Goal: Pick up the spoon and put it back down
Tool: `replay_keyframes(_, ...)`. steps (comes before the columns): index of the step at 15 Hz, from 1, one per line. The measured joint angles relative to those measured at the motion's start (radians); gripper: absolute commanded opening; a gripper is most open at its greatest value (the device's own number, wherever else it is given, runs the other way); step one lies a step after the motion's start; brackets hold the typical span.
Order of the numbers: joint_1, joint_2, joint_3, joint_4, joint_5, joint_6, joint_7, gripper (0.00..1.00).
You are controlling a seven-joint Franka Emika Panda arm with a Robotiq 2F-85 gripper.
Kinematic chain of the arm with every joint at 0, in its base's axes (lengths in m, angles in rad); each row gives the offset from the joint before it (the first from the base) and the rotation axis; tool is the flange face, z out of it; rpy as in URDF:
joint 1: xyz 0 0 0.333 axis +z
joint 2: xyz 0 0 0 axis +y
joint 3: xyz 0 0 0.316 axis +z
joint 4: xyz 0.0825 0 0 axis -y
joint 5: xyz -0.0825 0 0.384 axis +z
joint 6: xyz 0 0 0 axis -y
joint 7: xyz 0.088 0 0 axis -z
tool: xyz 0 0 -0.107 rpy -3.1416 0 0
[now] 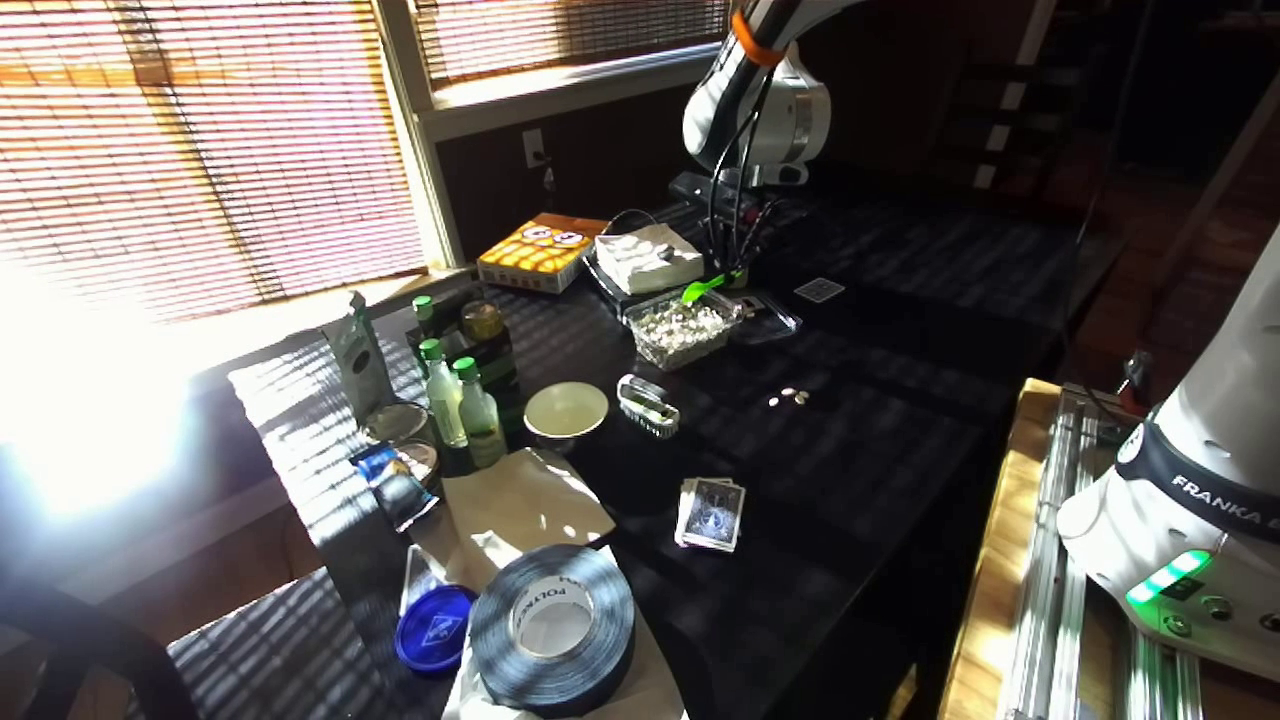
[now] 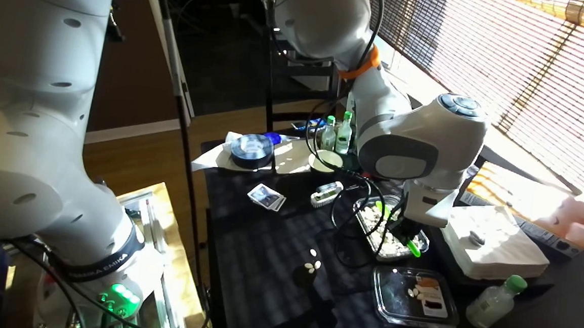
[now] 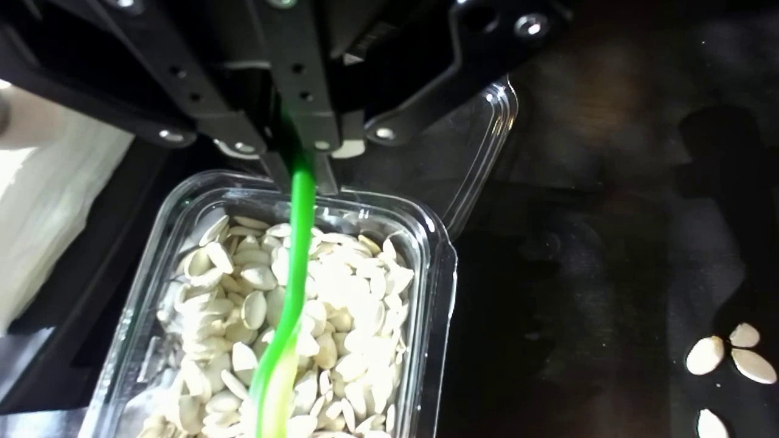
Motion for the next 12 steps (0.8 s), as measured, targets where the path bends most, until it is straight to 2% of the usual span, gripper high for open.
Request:
replay_keyframes(3, -0.006, 0.003, 0.001, 0.004, -0.024, -0.044, 0.007, 0.02)
replay_keyframes(12, -0.022, 0.031, -0.009, 0.144, -0.159, -0.396, 0.148, 0.02)
